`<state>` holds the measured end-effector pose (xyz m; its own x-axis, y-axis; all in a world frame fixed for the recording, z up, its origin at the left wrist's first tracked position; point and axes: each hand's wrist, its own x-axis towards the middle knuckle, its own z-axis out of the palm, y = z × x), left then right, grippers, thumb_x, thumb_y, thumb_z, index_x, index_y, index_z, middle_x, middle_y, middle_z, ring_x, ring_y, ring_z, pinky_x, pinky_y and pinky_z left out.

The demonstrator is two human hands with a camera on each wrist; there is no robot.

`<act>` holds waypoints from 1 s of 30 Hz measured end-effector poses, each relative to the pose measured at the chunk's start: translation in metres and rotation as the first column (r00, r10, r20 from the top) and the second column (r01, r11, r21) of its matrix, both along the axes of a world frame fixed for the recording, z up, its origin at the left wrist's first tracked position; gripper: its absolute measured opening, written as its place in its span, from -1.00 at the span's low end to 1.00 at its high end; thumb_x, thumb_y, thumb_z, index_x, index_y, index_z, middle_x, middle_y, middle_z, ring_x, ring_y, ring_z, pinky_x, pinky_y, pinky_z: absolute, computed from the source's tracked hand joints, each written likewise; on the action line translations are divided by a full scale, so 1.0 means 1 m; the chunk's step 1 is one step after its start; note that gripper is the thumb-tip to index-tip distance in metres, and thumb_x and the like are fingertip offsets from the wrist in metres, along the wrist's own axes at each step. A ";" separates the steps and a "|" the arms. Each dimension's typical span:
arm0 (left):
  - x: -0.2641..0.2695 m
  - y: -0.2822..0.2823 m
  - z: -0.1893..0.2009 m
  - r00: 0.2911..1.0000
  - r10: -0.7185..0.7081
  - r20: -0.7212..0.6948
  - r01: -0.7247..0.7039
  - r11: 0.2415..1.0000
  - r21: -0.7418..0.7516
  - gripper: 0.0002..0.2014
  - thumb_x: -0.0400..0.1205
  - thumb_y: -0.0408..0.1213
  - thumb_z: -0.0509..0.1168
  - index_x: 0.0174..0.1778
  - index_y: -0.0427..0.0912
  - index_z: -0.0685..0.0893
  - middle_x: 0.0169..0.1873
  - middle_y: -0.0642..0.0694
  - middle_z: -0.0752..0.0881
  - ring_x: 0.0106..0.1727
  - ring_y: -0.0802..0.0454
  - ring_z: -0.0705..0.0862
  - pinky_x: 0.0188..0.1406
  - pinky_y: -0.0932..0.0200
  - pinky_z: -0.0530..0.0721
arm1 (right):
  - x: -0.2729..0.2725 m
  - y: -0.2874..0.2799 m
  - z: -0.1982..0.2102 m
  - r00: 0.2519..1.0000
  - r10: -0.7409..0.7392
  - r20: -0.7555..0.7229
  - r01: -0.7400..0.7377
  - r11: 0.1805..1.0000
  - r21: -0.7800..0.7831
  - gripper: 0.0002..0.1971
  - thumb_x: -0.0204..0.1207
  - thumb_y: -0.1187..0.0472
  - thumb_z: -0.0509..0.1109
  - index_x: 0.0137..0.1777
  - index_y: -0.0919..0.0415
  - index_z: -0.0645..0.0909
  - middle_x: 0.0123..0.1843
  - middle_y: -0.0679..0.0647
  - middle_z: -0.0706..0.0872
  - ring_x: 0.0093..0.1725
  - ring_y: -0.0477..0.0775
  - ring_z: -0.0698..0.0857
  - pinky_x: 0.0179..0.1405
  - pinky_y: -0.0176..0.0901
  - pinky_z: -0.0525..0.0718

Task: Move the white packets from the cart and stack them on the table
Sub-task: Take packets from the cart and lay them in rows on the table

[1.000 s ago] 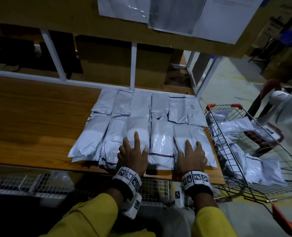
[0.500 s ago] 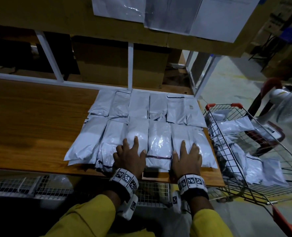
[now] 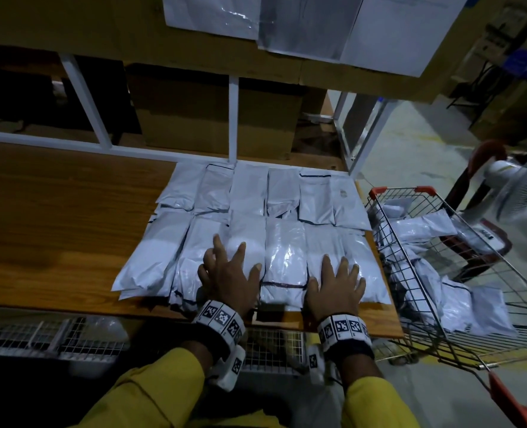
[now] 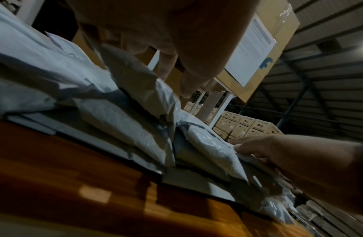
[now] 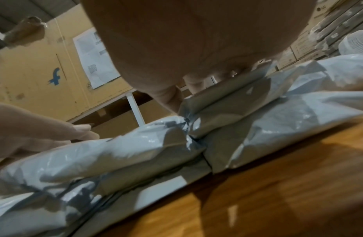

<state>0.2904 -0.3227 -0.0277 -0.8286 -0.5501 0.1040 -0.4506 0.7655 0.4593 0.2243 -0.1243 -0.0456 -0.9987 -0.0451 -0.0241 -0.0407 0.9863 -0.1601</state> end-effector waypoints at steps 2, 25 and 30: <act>-0.001 -0.001 0.000 0.998 0.019 -0.056 -0.019 1.000 -0.002 -0.53 0.59 0.17 0.36 0.41 0.13 0.65 0.73 -0.21 0.14 0.60 -0.29 0.21 0.49 -0.28 0.24 | 0.001 0.001 0.003 1.000 -0.009 -0.030 0.008 0.999 -0.046 -0.29 0.61 -0.21 0.03 0.74 0.00 0.15 0.75 0.29 0.14 0.72 0.41 0.02 0.67 0.38 -0.06; -0.041 0.119 0.065 0.936 -0.116 -0.332 0.145 0.987 0.063 -0.64 0.59 -0.04 0.42 0.33 0.09 0.69 0.56 -0.04 0.48 0.50 -0.15 0.36 0.40 -0.20 0.38 | -0.018 0.124 0.039 0.978 -0.066 -0.199 0.011 0.963 -0.268 -0.33 0.55 -0.28 0.11 0.56 0.08 0.50 0.64 0.26 0.39 0.67 0.34 0.22 0.61 0.40 0.12; -0.080 0.199 0.088 0.901 -0.248 -0.356 0.298 0.950 0.092 -0.59 0.63 0.01 0.35 0.41 0.11 0.62 0.51 0.01 0.52 0.51 -0.09 0.33 0.44 -0.18 0.37 | -0.035 0.207 0.050 0.956 -0.148 -0.252 0.066 0.949 -0.307 -0.35 0.57 -0.26 0.13 0.49 0.15 0.57 0.60 0.32 0.44 0.63 0.39 0.30 0.57 0.40 0.23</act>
<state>0.2109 -0.1233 0.0599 -0.8777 -0.3366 0.3411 -0.0331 0.7527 0.6576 0.1892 0.0828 0.0043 -0.9648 0.0986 0.2439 -0.0192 0.8981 -0.4393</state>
